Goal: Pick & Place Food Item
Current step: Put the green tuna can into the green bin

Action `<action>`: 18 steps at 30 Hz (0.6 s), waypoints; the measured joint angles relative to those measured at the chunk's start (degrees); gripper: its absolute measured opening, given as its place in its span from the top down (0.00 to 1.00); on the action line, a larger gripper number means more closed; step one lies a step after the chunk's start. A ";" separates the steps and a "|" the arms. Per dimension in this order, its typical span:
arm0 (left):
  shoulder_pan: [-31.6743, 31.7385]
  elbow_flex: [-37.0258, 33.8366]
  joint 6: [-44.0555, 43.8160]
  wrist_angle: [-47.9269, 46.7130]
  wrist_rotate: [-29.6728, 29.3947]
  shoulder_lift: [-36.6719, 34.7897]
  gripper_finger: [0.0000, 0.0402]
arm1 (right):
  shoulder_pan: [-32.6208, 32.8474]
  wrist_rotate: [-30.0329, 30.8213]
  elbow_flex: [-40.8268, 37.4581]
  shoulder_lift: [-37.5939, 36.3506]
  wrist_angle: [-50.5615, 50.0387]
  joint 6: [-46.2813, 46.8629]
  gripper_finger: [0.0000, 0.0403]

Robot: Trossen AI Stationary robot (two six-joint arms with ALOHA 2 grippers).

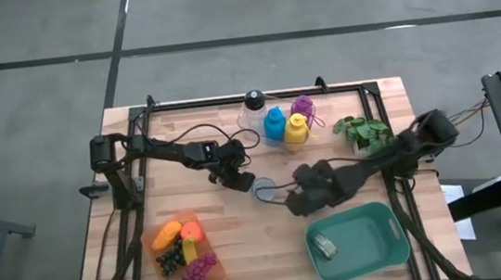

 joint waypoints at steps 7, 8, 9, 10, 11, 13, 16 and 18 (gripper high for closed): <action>0.00 -0.02 -0.02 0.22 0.00 0.00 1.00 | 4.21 11.62 -13.25 -13.77 13.62 -2.96 0.11; 0.00 -0.02 -0.02 0.22 0.00 0.00 1.00 | 4.26 12.21 -15.48 -15.38 15.99 -4.65 0.11; 0.00 -0.02 -0.02 0.22 0.00 0.00 1.00 | 4.23 12.19 -17.79 -16.80 18.74 -6.89 0.11; 0.00 -0.02 -0.02 0.22 0.00 0.00 1.00 | 4.18 11.90 -19.96 -17.98 21.60 -9.46 0.11; 0.00 -0.02 -0.02 0.22 0.00 0.00 1.00 | 4.10 11.85 -22.13 -18.89 24.80 -12.19 0.11; 0.00 -0.02 -0.02 0.22 0.00 0.00 1.00 | 3.92 11.82 -26.31 -20.00 31.85 -17.56 0.11; 0.00 -0.02 -0.06 0.22 -0.49 0.00 1.00 | 3.40 11.59 -31.68 -20.39 43.33 -25.41 0.11; -0.01 -0.02 -0.84 0.22 -1.11 0.00 1.00 | 3.06 11.49 -34.11 -19.93 49.49 -26.89 0.11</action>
